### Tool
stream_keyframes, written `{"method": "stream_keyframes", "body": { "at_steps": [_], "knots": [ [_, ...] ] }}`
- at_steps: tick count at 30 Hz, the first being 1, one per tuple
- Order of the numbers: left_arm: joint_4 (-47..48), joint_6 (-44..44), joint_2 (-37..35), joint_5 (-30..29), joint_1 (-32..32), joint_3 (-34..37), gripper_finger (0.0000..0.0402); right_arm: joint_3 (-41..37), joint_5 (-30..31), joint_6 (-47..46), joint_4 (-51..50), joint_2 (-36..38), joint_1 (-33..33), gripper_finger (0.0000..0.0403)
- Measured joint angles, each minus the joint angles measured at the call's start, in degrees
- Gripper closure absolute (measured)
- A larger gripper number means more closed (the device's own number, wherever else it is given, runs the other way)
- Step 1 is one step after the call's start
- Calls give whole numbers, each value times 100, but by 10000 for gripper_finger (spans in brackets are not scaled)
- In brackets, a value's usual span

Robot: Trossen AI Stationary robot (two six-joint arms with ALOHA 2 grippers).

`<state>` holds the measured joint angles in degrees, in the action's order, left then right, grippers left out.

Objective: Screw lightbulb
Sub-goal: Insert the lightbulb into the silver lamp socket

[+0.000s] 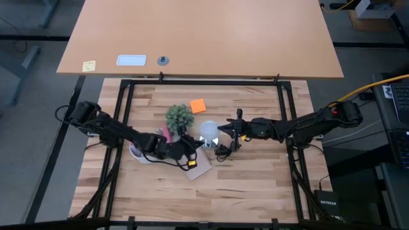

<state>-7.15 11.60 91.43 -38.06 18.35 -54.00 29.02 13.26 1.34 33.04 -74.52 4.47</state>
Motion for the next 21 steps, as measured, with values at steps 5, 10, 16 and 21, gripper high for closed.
{"method": "stream_keyframes", "body": {
  "at_steps": [5,10,16,21],
  "knots": [
    [-2,28,12,-296,-51,0,401,0,-46,2,-2,0,0,391],
    [14,41,12,-800,-46,0,401,0,-93,0,-4,2,0,391],
    [110,63,12,-990,-46,0,402,-2,-375,0,-6,2,0,391],
    [235,203,12,-1192,-91,0,401,-2,-576,0,5,2,0,391]
  ]
}}
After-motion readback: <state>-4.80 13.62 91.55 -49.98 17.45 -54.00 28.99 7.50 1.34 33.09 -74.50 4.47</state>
